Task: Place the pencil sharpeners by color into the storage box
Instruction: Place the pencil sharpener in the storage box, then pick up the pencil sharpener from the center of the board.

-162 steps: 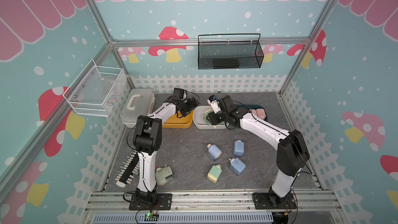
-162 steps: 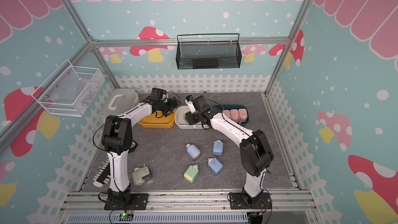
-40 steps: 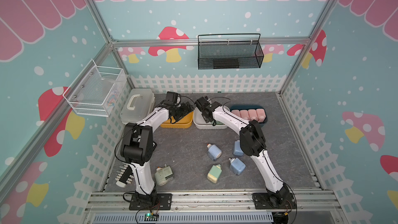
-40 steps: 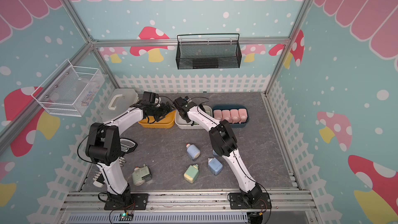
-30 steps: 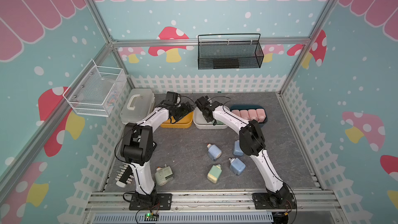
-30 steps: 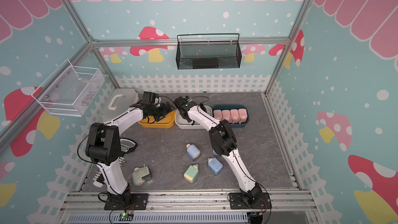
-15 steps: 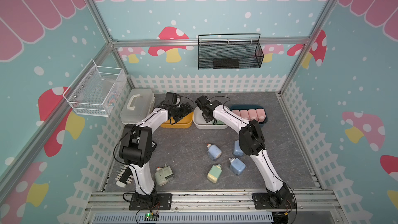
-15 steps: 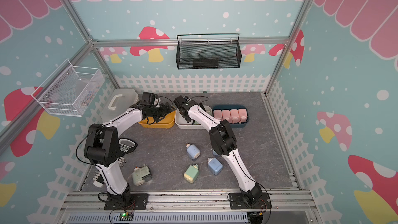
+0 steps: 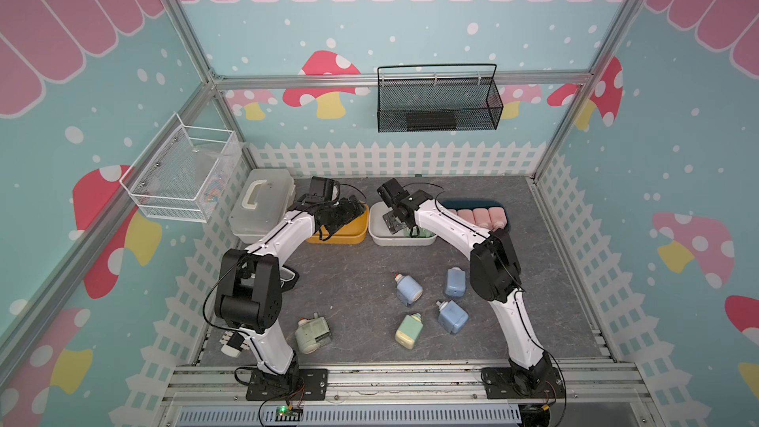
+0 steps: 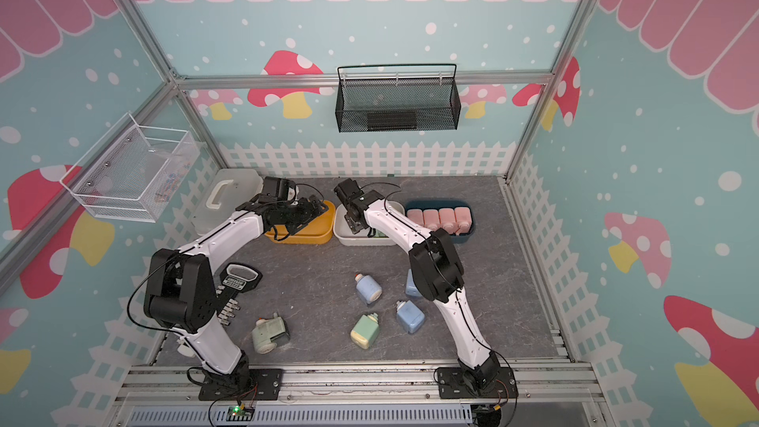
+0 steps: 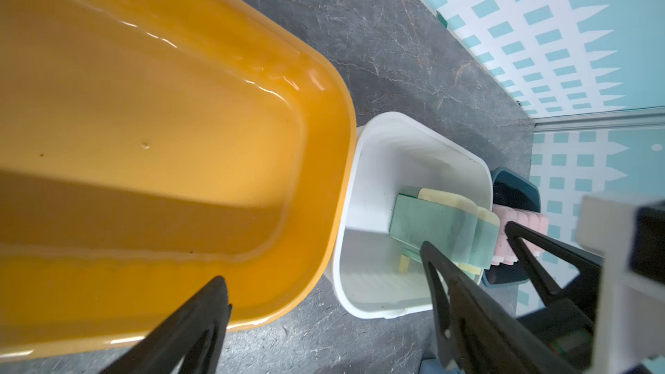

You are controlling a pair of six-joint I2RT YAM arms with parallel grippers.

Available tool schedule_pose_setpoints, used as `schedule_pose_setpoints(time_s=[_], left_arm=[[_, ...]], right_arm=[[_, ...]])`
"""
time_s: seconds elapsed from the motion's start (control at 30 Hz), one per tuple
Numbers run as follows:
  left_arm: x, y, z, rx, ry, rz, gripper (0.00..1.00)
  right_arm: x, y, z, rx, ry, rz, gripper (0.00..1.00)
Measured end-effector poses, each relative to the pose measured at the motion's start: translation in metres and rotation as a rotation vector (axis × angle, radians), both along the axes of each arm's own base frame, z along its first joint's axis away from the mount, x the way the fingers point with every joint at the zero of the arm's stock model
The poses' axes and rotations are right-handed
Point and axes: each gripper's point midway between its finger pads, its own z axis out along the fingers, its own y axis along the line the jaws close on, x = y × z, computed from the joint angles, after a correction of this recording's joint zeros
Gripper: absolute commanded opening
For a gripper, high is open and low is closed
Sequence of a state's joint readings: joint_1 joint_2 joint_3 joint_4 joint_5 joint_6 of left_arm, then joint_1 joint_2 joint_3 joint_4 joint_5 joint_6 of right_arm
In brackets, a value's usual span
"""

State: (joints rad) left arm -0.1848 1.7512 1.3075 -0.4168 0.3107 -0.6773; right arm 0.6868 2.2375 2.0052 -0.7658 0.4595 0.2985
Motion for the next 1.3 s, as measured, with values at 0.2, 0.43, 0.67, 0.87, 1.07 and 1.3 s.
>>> schedule_pose_setpoints(time_s=[0.2,0.43,0.67,0.87,1.07,1.3], left_arm=[[-0.010,0.000,0.000,0.026,0.007,0.006,0.95],[-0.025,-0.009,0.008,0.054,-0.014,-0.014,0.96],[-0.042,-0.020,0.002,0.092,-0.004,-0.046,0.96],[-0.050,-0.037,0.001,0.108,-0.008,-0.099,0.96],[-0.053,-0.041,-0.001,0.112,-0.007,-0.126,0.96],[-0.062,-0.045,-0.014,0.094,0.017,-0.157,0.96]], right_arm=[[-0.016,-0.002,0.024,0.095,-0.052,0.037,0.99],[-0.036,-0.002,0.047,0.164,-0.096,0.144,0.99],[-0.093,-0.001,0.074,0.269,-0.139,0.416,0.99],[-0.121,0.001,0.107,0.288,-0.184,0.589,0.98],[-0.175,-0.006,0.132,0.283,-0.215,0.837,0.98],[-0.239,-0.021,0.132,0.227,-0.301,1.134,0.98]])
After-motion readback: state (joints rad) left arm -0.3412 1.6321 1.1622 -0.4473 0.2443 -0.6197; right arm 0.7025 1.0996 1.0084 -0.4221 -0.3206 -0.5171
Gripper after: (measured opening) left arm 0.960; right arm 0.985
